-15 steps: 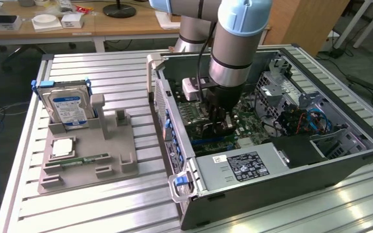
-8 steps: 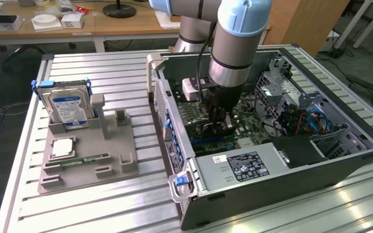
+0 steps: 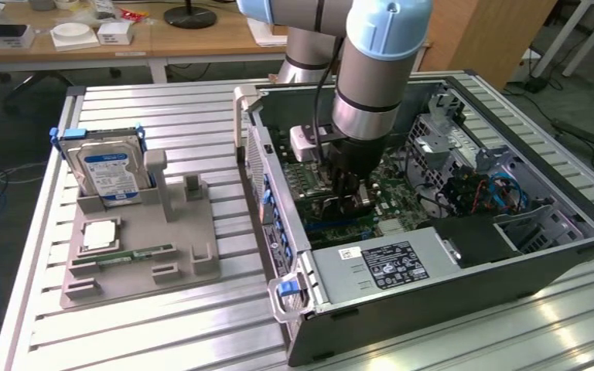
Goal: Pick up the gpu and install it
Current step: 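Insert the gpu into the slot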
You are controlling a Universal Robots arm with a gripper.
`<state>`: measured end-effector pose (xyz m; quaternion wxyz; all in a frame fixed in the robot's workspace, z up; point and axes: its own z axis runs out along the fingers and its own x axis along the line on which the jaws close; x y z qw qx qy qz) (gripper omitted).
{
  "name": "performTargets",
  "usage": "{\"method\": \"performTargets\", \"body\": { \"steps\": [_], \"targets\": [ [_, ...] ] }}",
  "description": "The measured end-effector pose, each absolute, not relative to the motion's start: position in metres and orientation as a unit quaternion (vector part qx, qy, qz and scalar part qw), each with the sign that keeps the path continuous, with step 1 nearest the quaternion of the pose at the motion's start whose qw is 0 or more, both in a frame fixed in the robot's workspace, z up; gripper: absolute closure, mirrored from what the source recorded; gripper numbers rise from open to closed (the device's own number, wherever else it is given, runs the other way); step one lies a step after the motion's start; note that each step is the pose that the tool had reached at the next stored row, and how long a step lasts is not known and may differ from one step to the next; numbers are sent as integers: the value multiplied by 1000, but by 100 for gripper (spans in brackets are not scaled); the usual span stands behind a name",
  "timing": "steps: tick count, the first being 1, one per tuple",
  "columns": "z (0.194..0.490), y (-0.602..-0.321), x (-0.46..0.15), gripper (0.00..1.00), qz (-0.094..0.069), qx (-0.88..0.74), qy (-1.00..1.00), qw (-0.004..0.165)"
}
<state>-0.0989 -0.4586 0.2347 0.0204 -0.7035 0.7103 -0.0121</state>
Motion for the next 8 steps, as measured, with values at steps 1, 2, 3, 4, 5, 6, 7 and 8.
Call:
{"method": "performTargets", "body": {
  "steps": [1,2,3,4,5,6,7,8],
  "targets": [
    [235,-459,-99,73,-12,-703,710,20],
    [235,-459,-99,73,-12,-703,710,20],
    [235,-459,-99,73,-12,-704,710,20],
    [235,-459,-99,73,-12,-704,710,20],
    [235,-459,-99,73,-12,-704,710,20],
    [235,-459,-99,73,-12,-704,710,20],
    [235,-459,-99,73,-12,-704,710,20],
    [235,-459,-99,73,-12,-703,710,20]
  ]
}}
